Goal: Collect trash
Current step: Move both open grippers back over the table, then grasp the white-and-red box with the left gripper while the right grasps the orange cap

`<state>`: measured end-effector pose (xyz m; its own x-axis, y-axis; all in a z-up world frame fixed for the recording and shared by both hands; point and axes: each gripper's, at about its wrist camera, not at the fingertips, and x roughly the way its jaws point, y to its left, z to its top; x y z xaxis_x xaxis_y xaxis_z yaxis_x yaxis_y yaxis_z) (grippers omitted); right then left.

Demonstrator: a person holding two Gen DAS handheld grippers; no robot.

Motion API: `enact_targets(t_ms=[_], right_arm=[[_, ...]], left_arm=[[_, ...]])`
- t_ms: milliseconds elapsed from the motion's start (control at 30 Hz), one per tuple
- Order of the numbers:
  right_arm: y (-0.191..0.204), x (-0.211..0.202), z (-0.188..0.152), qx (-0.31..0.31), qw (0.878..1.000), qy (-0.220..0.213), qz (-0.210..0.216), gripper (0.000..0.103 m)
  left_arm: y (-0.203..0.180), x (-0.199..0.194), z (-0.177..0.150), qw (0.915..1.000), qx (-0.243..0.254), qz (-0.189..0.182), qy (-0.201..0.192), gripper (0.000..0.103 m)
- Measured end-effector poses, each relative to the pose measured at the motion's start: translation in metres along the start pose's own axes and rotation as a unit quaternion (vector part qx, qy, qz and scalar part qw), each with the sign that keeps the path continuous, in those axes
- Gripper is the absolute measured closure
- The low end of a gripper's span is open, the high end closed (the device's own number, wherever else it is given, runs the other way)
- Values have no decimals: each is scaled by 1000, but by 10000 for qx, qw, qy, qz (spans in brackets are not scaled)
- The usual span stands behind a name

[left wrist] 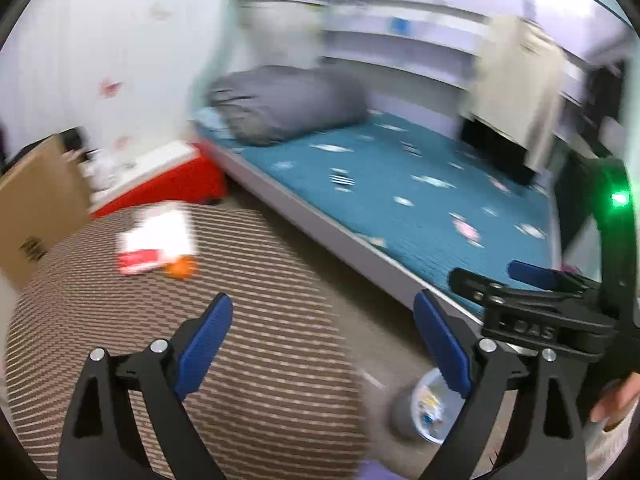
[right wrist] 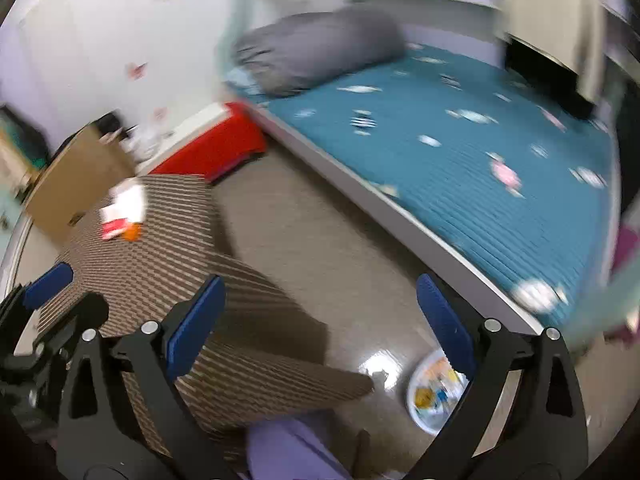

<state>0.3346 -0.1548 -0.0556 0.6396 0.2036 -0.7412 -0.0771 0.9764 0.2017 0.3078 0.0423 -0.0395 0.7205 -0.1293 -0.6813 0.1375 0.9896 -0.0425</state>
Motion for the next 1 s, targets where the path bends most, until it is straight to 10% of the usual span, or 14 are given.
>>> enact_targets(t_ms=[433,500,567,900,1000], right_arm=[[205,141,23,-1989,9738,796,761,18],[213,156,20,-2027,9721,937,712,33],[215,162,18,-2061,9731,853,580,73],[171,152,43,-1516,9836,670,715,74],[160,149,52,-1429,9859,609,625,74]], left_arm=[[210,32,7,9877,-1158,1017,276,12],[223,41,5,9881,-1153,955,346,12],[230,53,5,9898,-1097,788,460,12],[217,140,31,9945,-652,298,768,13],[213,154,32,9947,-648,120,788,61]])
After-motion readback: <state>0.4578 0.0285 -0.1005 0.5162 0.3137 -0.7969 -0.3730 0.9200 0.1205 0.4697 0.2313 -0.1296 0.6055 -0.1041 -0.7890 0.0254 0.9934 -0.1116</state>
